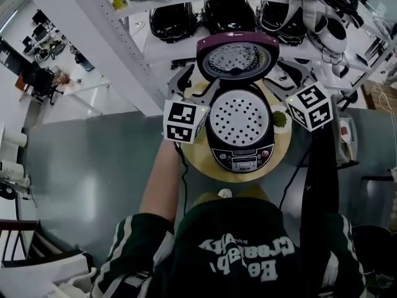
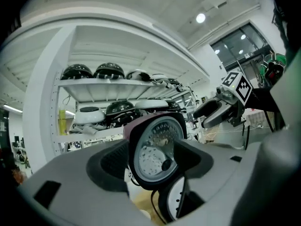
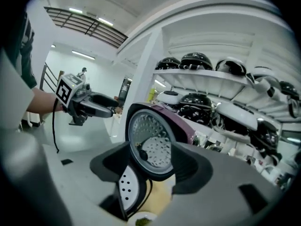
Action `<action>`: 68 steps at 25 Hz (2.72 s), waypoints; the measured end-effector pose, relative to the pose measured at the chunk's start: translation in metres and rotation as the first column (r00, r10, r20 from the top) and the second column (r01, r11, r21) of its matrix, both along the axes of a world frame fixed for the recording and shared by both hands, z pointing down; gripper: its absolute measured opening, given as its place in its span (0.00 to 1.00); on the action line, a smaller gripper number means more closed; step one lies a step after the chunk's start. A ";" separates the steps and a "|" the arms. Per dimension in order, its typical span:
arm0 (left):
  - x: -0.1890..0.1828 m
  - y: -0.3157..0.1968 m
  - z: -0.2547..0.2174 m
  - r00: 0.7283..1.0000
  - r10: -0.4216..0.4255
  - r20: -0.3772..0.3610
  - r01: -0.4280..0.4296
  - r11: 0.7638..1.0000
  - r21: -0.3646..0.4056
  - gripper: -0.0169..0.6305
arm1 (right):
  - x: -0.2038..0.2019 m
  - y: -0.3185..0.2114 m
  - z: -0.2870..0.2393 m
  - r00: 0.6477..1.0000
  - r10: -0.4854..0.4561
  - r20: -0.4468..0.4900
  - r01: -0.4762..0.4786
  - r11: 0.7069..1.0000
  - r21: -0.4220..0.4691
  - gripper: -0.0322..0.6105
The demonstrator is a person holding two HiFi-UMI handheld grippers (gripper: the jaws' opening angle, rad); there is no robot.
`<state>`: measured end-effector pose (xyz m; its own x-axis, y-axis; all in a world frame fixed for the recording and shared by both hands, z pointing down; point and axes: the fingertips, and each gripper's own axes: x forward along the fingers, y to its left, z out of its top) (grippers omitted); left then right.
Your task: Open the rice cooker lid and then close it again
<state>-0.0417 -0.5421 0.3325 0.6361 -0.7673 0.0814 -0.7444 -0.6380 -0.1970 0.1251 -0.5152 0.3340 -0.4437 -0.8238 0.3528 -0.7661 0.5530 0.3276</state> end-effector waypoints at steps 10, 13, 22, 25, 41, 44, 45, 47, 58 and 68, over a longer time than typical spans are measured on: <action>0.012 -0.044 -0.025 1.000 0.020 0.016 -0.020 1.000 -0.022 0.55 | 0.019 -0.036 -0.016 1.000 -0.003 0.021 0.003 1.000 -0.001 0.61; 0.017 -0.058 -0.019 0.999 0.018 0.044 -0.016 0.999 -0.049 0.59 | 0.023 -0.051 -0.016 1.000 -0.012 0.028 0.012 1.000 -0.004 0.67; 0.032 -0.082 -0.019 0.999 0.035 0.041 -0.031 0.995 -0.095 0.59 | 0.015 -0.083 -0.020 0.996 -0.077 0.046 0.077 0.997 -0.010 0.68; 0.040 -0.084 -0.014 0.995 0.035 0.094 -0.026 0.995 -0.091 0.61 | 0.010 -0.085 -0.015 0.995 -0.092 0.031 0.093 0.995 -0.028 0.69; 0.033 -0.040 -0.014 0.996 0.084 -0.032 -0.088 0.987 -0.137 0.62 | 0.001 -0.040 -0.008 0.998 -0.055 0.005 0.056 0.997 -0.045 0.73; 0.030 -0.021 -0.010 0.993 0.105 -0.054 -0.112 0.984 -0.141 0.62 | -0.002 -0.022 -0.001 0.999 -0.040 0.003 0.040 0.998 -0.047 0.74; 0.029 -0.015 -0.008 0.992 0.112 -0.060 -0.120 0.982 -0.143 0.62 | -0.003 -0.016 0.001 0.999 -0.033 0.002 0.033 0.998 -0.047 0.74; 0.027 -0.002 -0.003 0.990 0.128 -0.067 -0.137 0.980 -0.146 0.62 | -0.005 -0.003 0.006 1.000 -0.017 0.003 0.018 0.999 -0.050 0.74; 0.021 0.074 0.043 0.980 0.187 -0.068 -0.197 0.958 -0.207 0.63 | -0.013 0.069 0.055 1.000 0.007 0.010 -0.006 0.991 -0.132 0.74; 0.027 0.120 0.090 0.987 0.148 -0.067 -0.161 0.942 -0.293 0.64 | -0.018 0.116 0.102 0.997 -0.042 0.062 0.053 0.979 -0.195 0.73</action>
<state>-0.0143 -0.4222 0.4221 0.7528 -0.6047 0.2599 -0.6357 -0.7704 0.0489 0.1076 -0.3994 0.4358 -0.5049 -0.7182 0.4788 -0.7518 0.6384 0.1650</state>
